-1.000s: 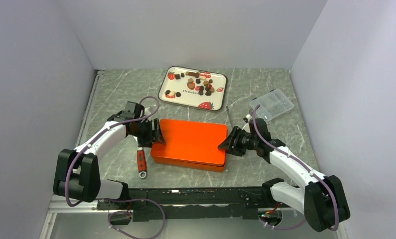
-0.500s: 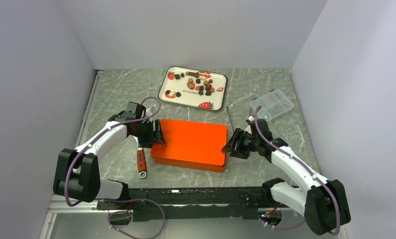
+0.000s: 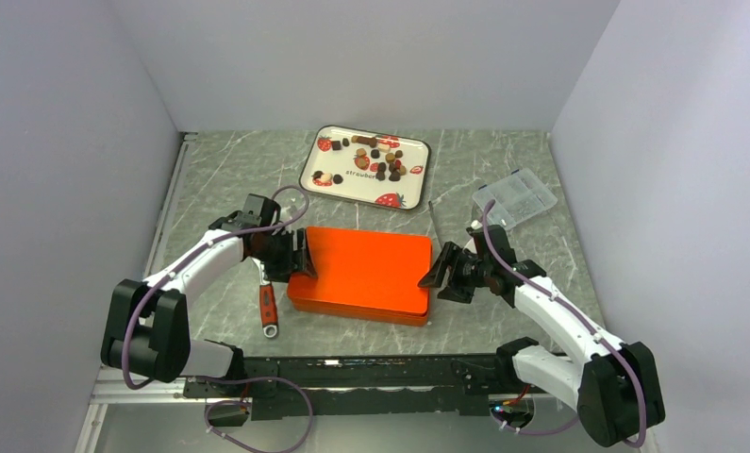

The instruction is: Pack the chocolate

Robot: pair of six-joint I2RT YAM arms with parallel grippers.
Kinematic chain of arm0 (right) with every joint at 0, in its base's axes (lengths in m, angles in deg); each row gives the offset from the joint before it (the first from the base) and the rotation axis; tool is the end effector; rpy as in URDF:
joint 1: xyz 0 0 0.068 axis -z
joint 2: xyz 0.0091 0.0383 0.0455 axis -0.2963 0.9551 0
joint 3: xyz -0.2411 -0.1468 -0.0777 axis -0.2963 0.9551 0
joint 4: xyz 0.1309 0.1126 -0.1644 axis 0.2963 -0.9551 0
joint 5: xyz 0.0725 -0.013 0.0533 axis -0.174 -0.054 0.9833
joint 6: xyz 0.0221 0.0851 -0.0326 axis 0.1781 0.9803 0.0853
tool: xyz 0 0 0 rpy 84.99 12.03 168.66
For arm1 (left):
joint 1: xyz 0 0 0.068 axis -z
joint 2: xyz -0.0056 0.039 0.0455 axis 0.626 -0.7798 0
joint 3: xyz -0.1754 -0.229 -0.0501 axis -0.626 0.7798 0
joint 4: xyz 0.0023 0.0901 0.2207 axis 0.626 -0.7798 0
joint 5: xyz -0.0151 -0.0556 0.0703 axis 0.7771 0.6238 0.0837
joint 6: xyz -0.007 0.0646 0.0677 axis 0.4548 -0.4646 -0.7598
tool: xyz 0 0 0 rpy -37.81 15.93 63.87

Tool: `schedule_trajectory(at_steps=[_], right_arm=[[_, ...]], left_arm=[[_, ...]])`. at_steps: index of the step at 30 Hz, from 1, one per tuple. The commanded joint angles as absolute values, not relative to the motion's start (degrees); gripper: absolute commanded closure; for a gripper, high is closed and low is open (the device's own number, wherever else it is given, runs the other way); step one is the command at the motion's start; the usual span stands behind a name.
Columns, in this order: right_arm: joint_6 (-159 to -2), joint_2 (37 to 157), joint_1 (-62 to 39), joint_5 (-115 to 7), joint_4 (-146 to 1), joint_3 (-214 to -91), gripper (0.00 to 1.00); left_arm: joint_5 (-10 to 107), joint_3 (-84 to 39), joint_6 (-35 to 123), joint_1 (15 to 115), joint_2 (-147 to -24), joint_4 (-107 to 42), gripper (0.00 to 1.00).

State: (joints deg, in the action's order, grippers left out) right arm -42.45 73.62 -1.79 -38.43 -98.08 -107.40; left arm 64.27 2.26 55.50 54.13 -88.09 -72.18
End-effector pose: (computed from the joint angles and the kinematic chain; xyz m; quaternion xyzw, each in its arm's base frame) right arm 0.1599 0.0910 0.1834 0.1452 0.9212 0.3260 0.1552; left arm 0.2207 -0.0963 0.1923 -0.0250 0.9603 -0.2545 0.1112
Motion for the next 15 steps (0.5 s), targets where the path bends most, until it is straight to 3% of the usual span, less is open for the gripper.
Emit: schedule_trajectory(at_steps=[1,15], right_arm=[[-39.32,73.97,-3.04,-36.82,-93.13,-107.55,0.34],[-35.67,78.55,-7.55,-36.52,-87.15,-107.15,0.35]], left_arm=[[65.98,0.4,54.8,55.3,-88.53,-73.12,0.3],[68.29,-1.04,55.08,57.11,-88.47,-74.28,0.29]])
